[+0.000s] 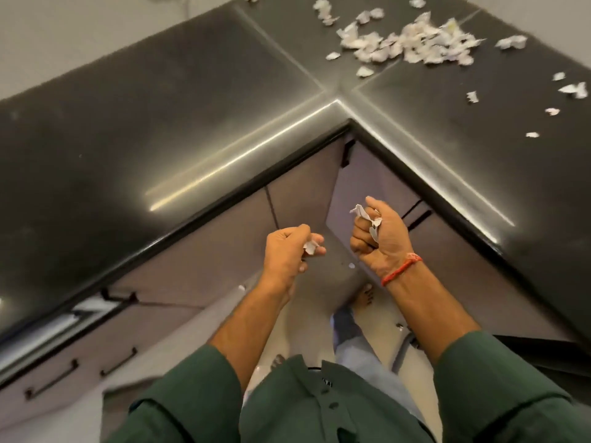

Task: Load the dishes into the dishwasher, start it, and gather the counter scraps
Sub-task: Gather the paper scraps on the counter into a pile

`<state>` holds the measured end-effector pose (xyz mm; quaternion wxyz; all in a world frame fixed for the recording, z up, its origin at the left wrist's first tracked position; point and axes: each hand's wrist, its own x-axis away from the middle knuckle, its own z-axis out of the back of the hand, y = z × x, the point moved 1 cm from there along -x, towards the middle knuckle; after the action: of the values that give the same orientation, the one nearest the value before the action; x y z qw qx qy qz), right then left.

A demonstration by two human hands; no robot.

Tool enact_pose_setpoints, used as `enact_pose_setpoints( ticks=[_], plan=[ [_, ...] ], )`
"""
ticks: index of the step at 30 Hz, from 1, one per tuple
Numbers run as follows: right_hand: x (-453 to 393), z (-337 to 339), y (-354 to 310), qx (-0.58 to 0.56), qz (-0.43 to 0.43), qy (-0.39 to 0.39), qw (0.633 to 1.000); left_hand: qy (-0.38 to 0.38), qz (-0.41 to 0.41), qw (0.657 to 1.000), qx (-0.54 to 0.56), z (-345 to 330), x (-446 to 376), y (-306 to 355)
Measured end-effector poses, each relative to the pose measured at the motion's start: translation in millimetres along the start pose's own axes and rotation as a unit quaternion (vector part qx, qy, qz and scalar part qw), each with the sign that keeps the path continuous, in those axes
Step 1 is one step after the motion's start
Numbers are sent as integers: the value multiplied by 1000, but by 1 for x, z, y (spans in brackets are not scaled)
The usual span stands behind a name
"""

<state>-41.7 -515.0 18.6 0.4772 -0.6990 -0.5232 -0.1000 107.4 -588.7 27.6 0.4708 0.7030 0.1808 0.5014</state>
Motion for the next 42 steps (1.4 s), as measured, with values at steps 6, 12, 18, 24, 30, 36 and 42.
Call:
enact_pose_setpoints(
  ticks=[6, 12, 18, 24, 30, 36, 42],
  plan=[
    [28, -20, 128, 132, -129, -6, 983, 103, 109, 979, 141, 98, 56, -88],
    [42, -34, 238, 274, -247, -48, 928, 228, 161, 921, 270, 171, 111, -168],
    [42, -44, 339, 383, -316, -52, 866, 317, 197, 870, 321, 228, 126, -246],
    [10, -44, 439, 487, -316, -51, 813, 316, 218, 859, 340, 278, 96, -326],
    [-58, -13, 546, 565, -298, -22, 769, 363, 265, 778, 439, 320, 35, -424],
    [-95, 4, 576, 577, -367, -33, 729, 300, 274, 757, 512, 331, 20, -452],
    [-72, -24, 539, 566, -368, -43, 737, 329, 269, 759, 493, 319, 43, -415]
  ],
)
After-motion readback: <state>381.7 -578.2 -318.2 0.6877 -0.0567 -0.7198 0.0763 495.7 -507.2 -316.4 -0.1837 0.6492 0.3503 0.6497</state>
